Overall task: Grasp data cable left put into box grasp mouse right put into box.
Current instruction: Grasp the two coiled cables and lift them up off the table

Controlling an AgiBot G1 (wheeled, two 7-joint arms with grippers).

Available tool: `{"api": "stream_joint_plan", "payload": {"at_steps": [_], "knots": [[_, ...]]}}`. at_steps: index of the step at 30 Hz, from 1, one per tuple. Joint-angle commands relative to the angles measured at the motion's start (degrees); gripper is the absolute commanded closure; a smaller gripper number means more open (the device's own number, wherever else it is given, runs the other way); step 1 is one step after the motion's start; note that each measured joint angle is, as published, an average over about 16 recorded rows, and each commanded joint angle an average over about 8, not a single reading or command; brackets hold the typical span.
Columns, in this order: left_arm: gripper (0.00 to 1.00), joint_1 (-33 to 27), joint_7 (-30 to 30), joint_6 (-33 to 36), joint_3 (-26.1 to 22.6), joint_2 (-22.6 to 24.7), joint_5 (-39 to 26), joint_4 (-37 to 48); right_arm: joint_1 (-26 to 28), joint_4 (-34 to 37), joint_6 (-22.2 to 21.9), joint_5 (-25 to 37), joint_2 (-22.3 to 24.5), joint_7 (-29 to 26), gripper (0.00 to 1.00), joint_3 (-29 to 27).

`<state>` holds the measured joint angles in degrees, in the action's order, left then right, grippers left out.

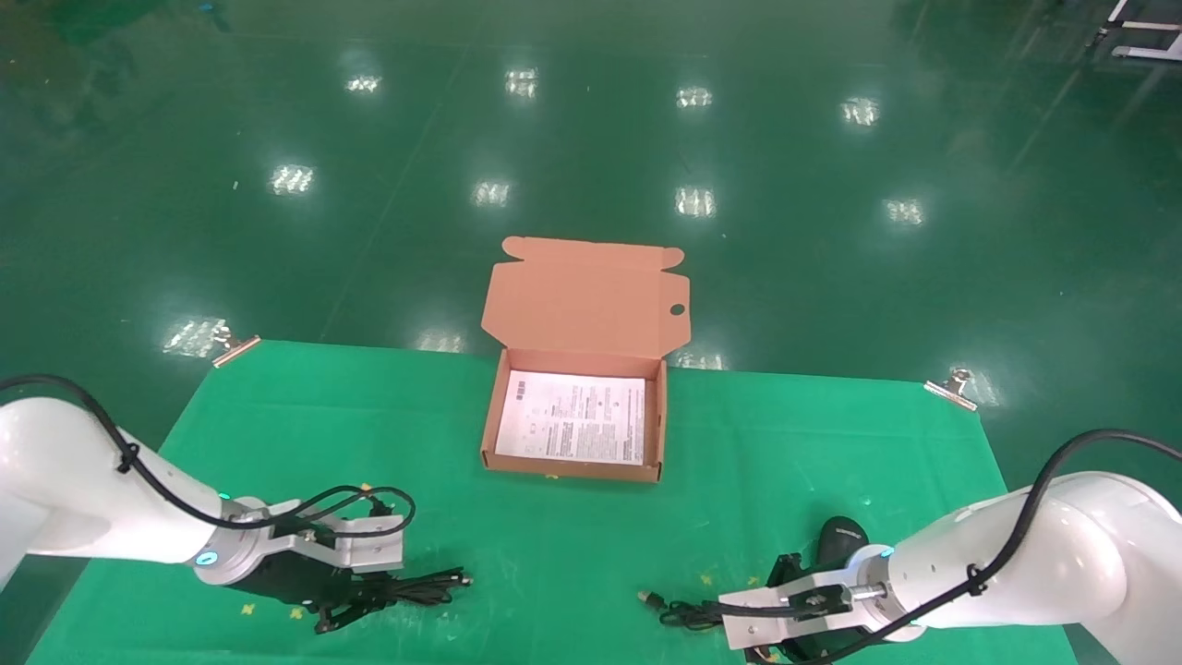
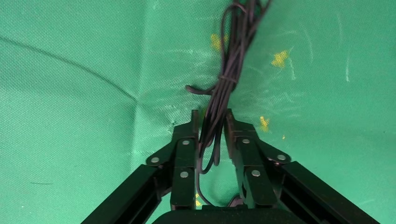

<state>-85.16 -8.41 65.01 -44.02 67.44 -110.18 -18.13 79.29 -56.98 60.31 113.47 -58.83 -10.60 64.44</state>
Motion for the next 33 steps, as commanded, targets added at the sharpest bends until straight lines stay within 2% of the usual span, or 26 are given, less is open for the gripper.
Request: {"api": "stream_joint_plan", "payload": {"at_steps": [1,8,13,18,23,27,33], "knots": [[1.0,0.01,0.01,0.02,0.0,-0.01,0.01,-0.02,0.01,-0.01,0.01,-0.01,0.01,0.0,1.0,0.0],[1.0,-0.08,-0.17,0.11,0.08,-0.17,0.13,-0.23,0.15,0.1,0.14,-0.19,0.18,-0.51,1.0,-0.19],[1.0,-0.52,-2.27,0.83,0.56,-2.01,0.84,-3.05,1.03,-1.55,0.81,-0.9,2.07,-4.56,1.0,-1.5],[1.0,-0.88,-3.19,0.27,1.14,-5.46,0.91,-9.83,3.02,-9.55,1.22,-0.12,6.99,-11.8,1.0,-3.86],[1.0,-1.32,-0.43,-1.9,2.0,-8.8,0.18,-18.9,6.81,-18.32,0.54,3.47,10.67,-17.22,1.0,-6.27],[1.0,-1.56,3.08,-4.65,2.75,-10.42,-1.15,-26.35,10.91,-19.96,-0.79,5.95,9.41,-18.64,1.0,-7.89],[1.0,-2.18,9.63,-9.52,3.33,-9.89,-5.06,-34.49,16.03,-17.38,-5.46,7.19,3.27,-17.83,1.0,-9.85]]}}
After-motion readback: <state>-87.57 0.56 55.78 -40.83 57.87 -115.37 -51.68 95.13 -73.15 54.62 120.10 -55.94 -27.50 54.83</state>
